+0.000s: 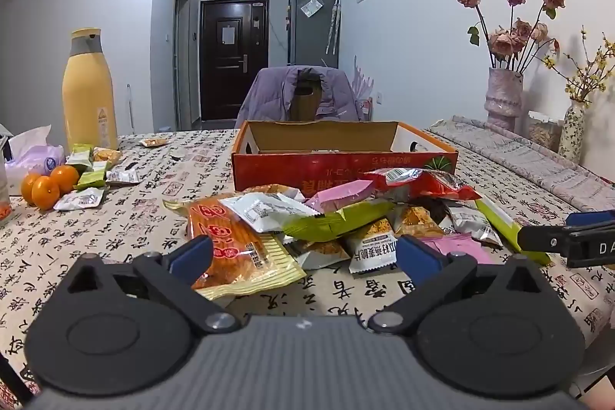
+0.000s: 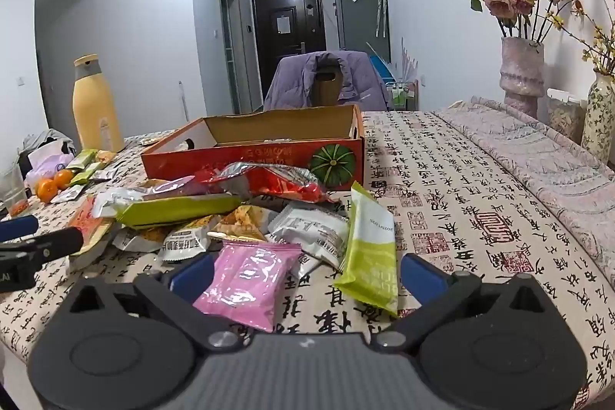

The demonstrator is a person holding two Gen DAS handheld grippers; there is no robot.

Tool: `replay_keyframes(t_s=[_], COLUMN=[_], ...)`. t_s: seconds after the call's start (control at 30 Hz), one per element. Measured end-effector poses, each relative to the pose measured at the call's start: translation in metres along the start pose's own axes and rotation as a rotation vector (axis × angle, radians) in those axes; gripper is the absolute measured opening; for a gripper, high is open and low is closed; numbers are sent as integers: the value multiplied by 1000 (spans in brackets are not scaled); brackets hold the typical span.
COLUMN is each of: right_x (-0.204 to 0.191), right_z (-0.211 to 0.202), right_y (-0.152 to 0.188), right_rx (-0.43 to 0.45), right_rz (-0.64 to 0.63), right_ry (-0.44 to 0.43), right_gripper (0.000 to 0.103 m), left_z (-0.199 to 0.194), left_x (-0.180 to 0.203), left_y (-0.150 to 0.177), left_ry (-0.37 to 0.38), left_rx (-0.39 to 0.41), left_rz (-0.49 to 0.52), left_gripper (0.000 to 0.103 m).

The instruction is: Organize snacks

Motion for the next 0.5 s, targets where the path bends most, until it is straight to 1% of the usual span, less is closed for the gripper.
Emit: replay_keyframes(t_s=[0.13,0.2,0.27,0.4,0.43,0.5], right_x=[2,4,-2,-2,-2,-2], right_z=[-1,-2,0,0,0,0], right_y=[0,0,2,1,1,2], right_rx=[-8,-10,-14,-14,-12,-13], right_rz=[2,3,1,3,2,1], right_ry=[3,4,5,4,3,3], right_gripper=[103,103,103,103,103,103], left_z=[-1,1,-3,-5,-1,-2], left_x=[3,2,4,8,3,3], left_y=[-1,5,7,9,4,4], left_ry=[10,12,15,22,32,34], left_rx=[4,3,7,8,-3,-3], left_rz=[1,-1,-7,-16,-23,-25], left_gripper=[103,103,103,103,103,103])
Point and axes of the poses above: each gripper's, at about its wrist camera, not at the fingertips, and z roughly the way its jaws point, x to its right, y to its underside, the point moved 9 cm from there along z, roughly the way its jaws point, and after that the axes turned 7 degrees about x, right-handed, at the moved point
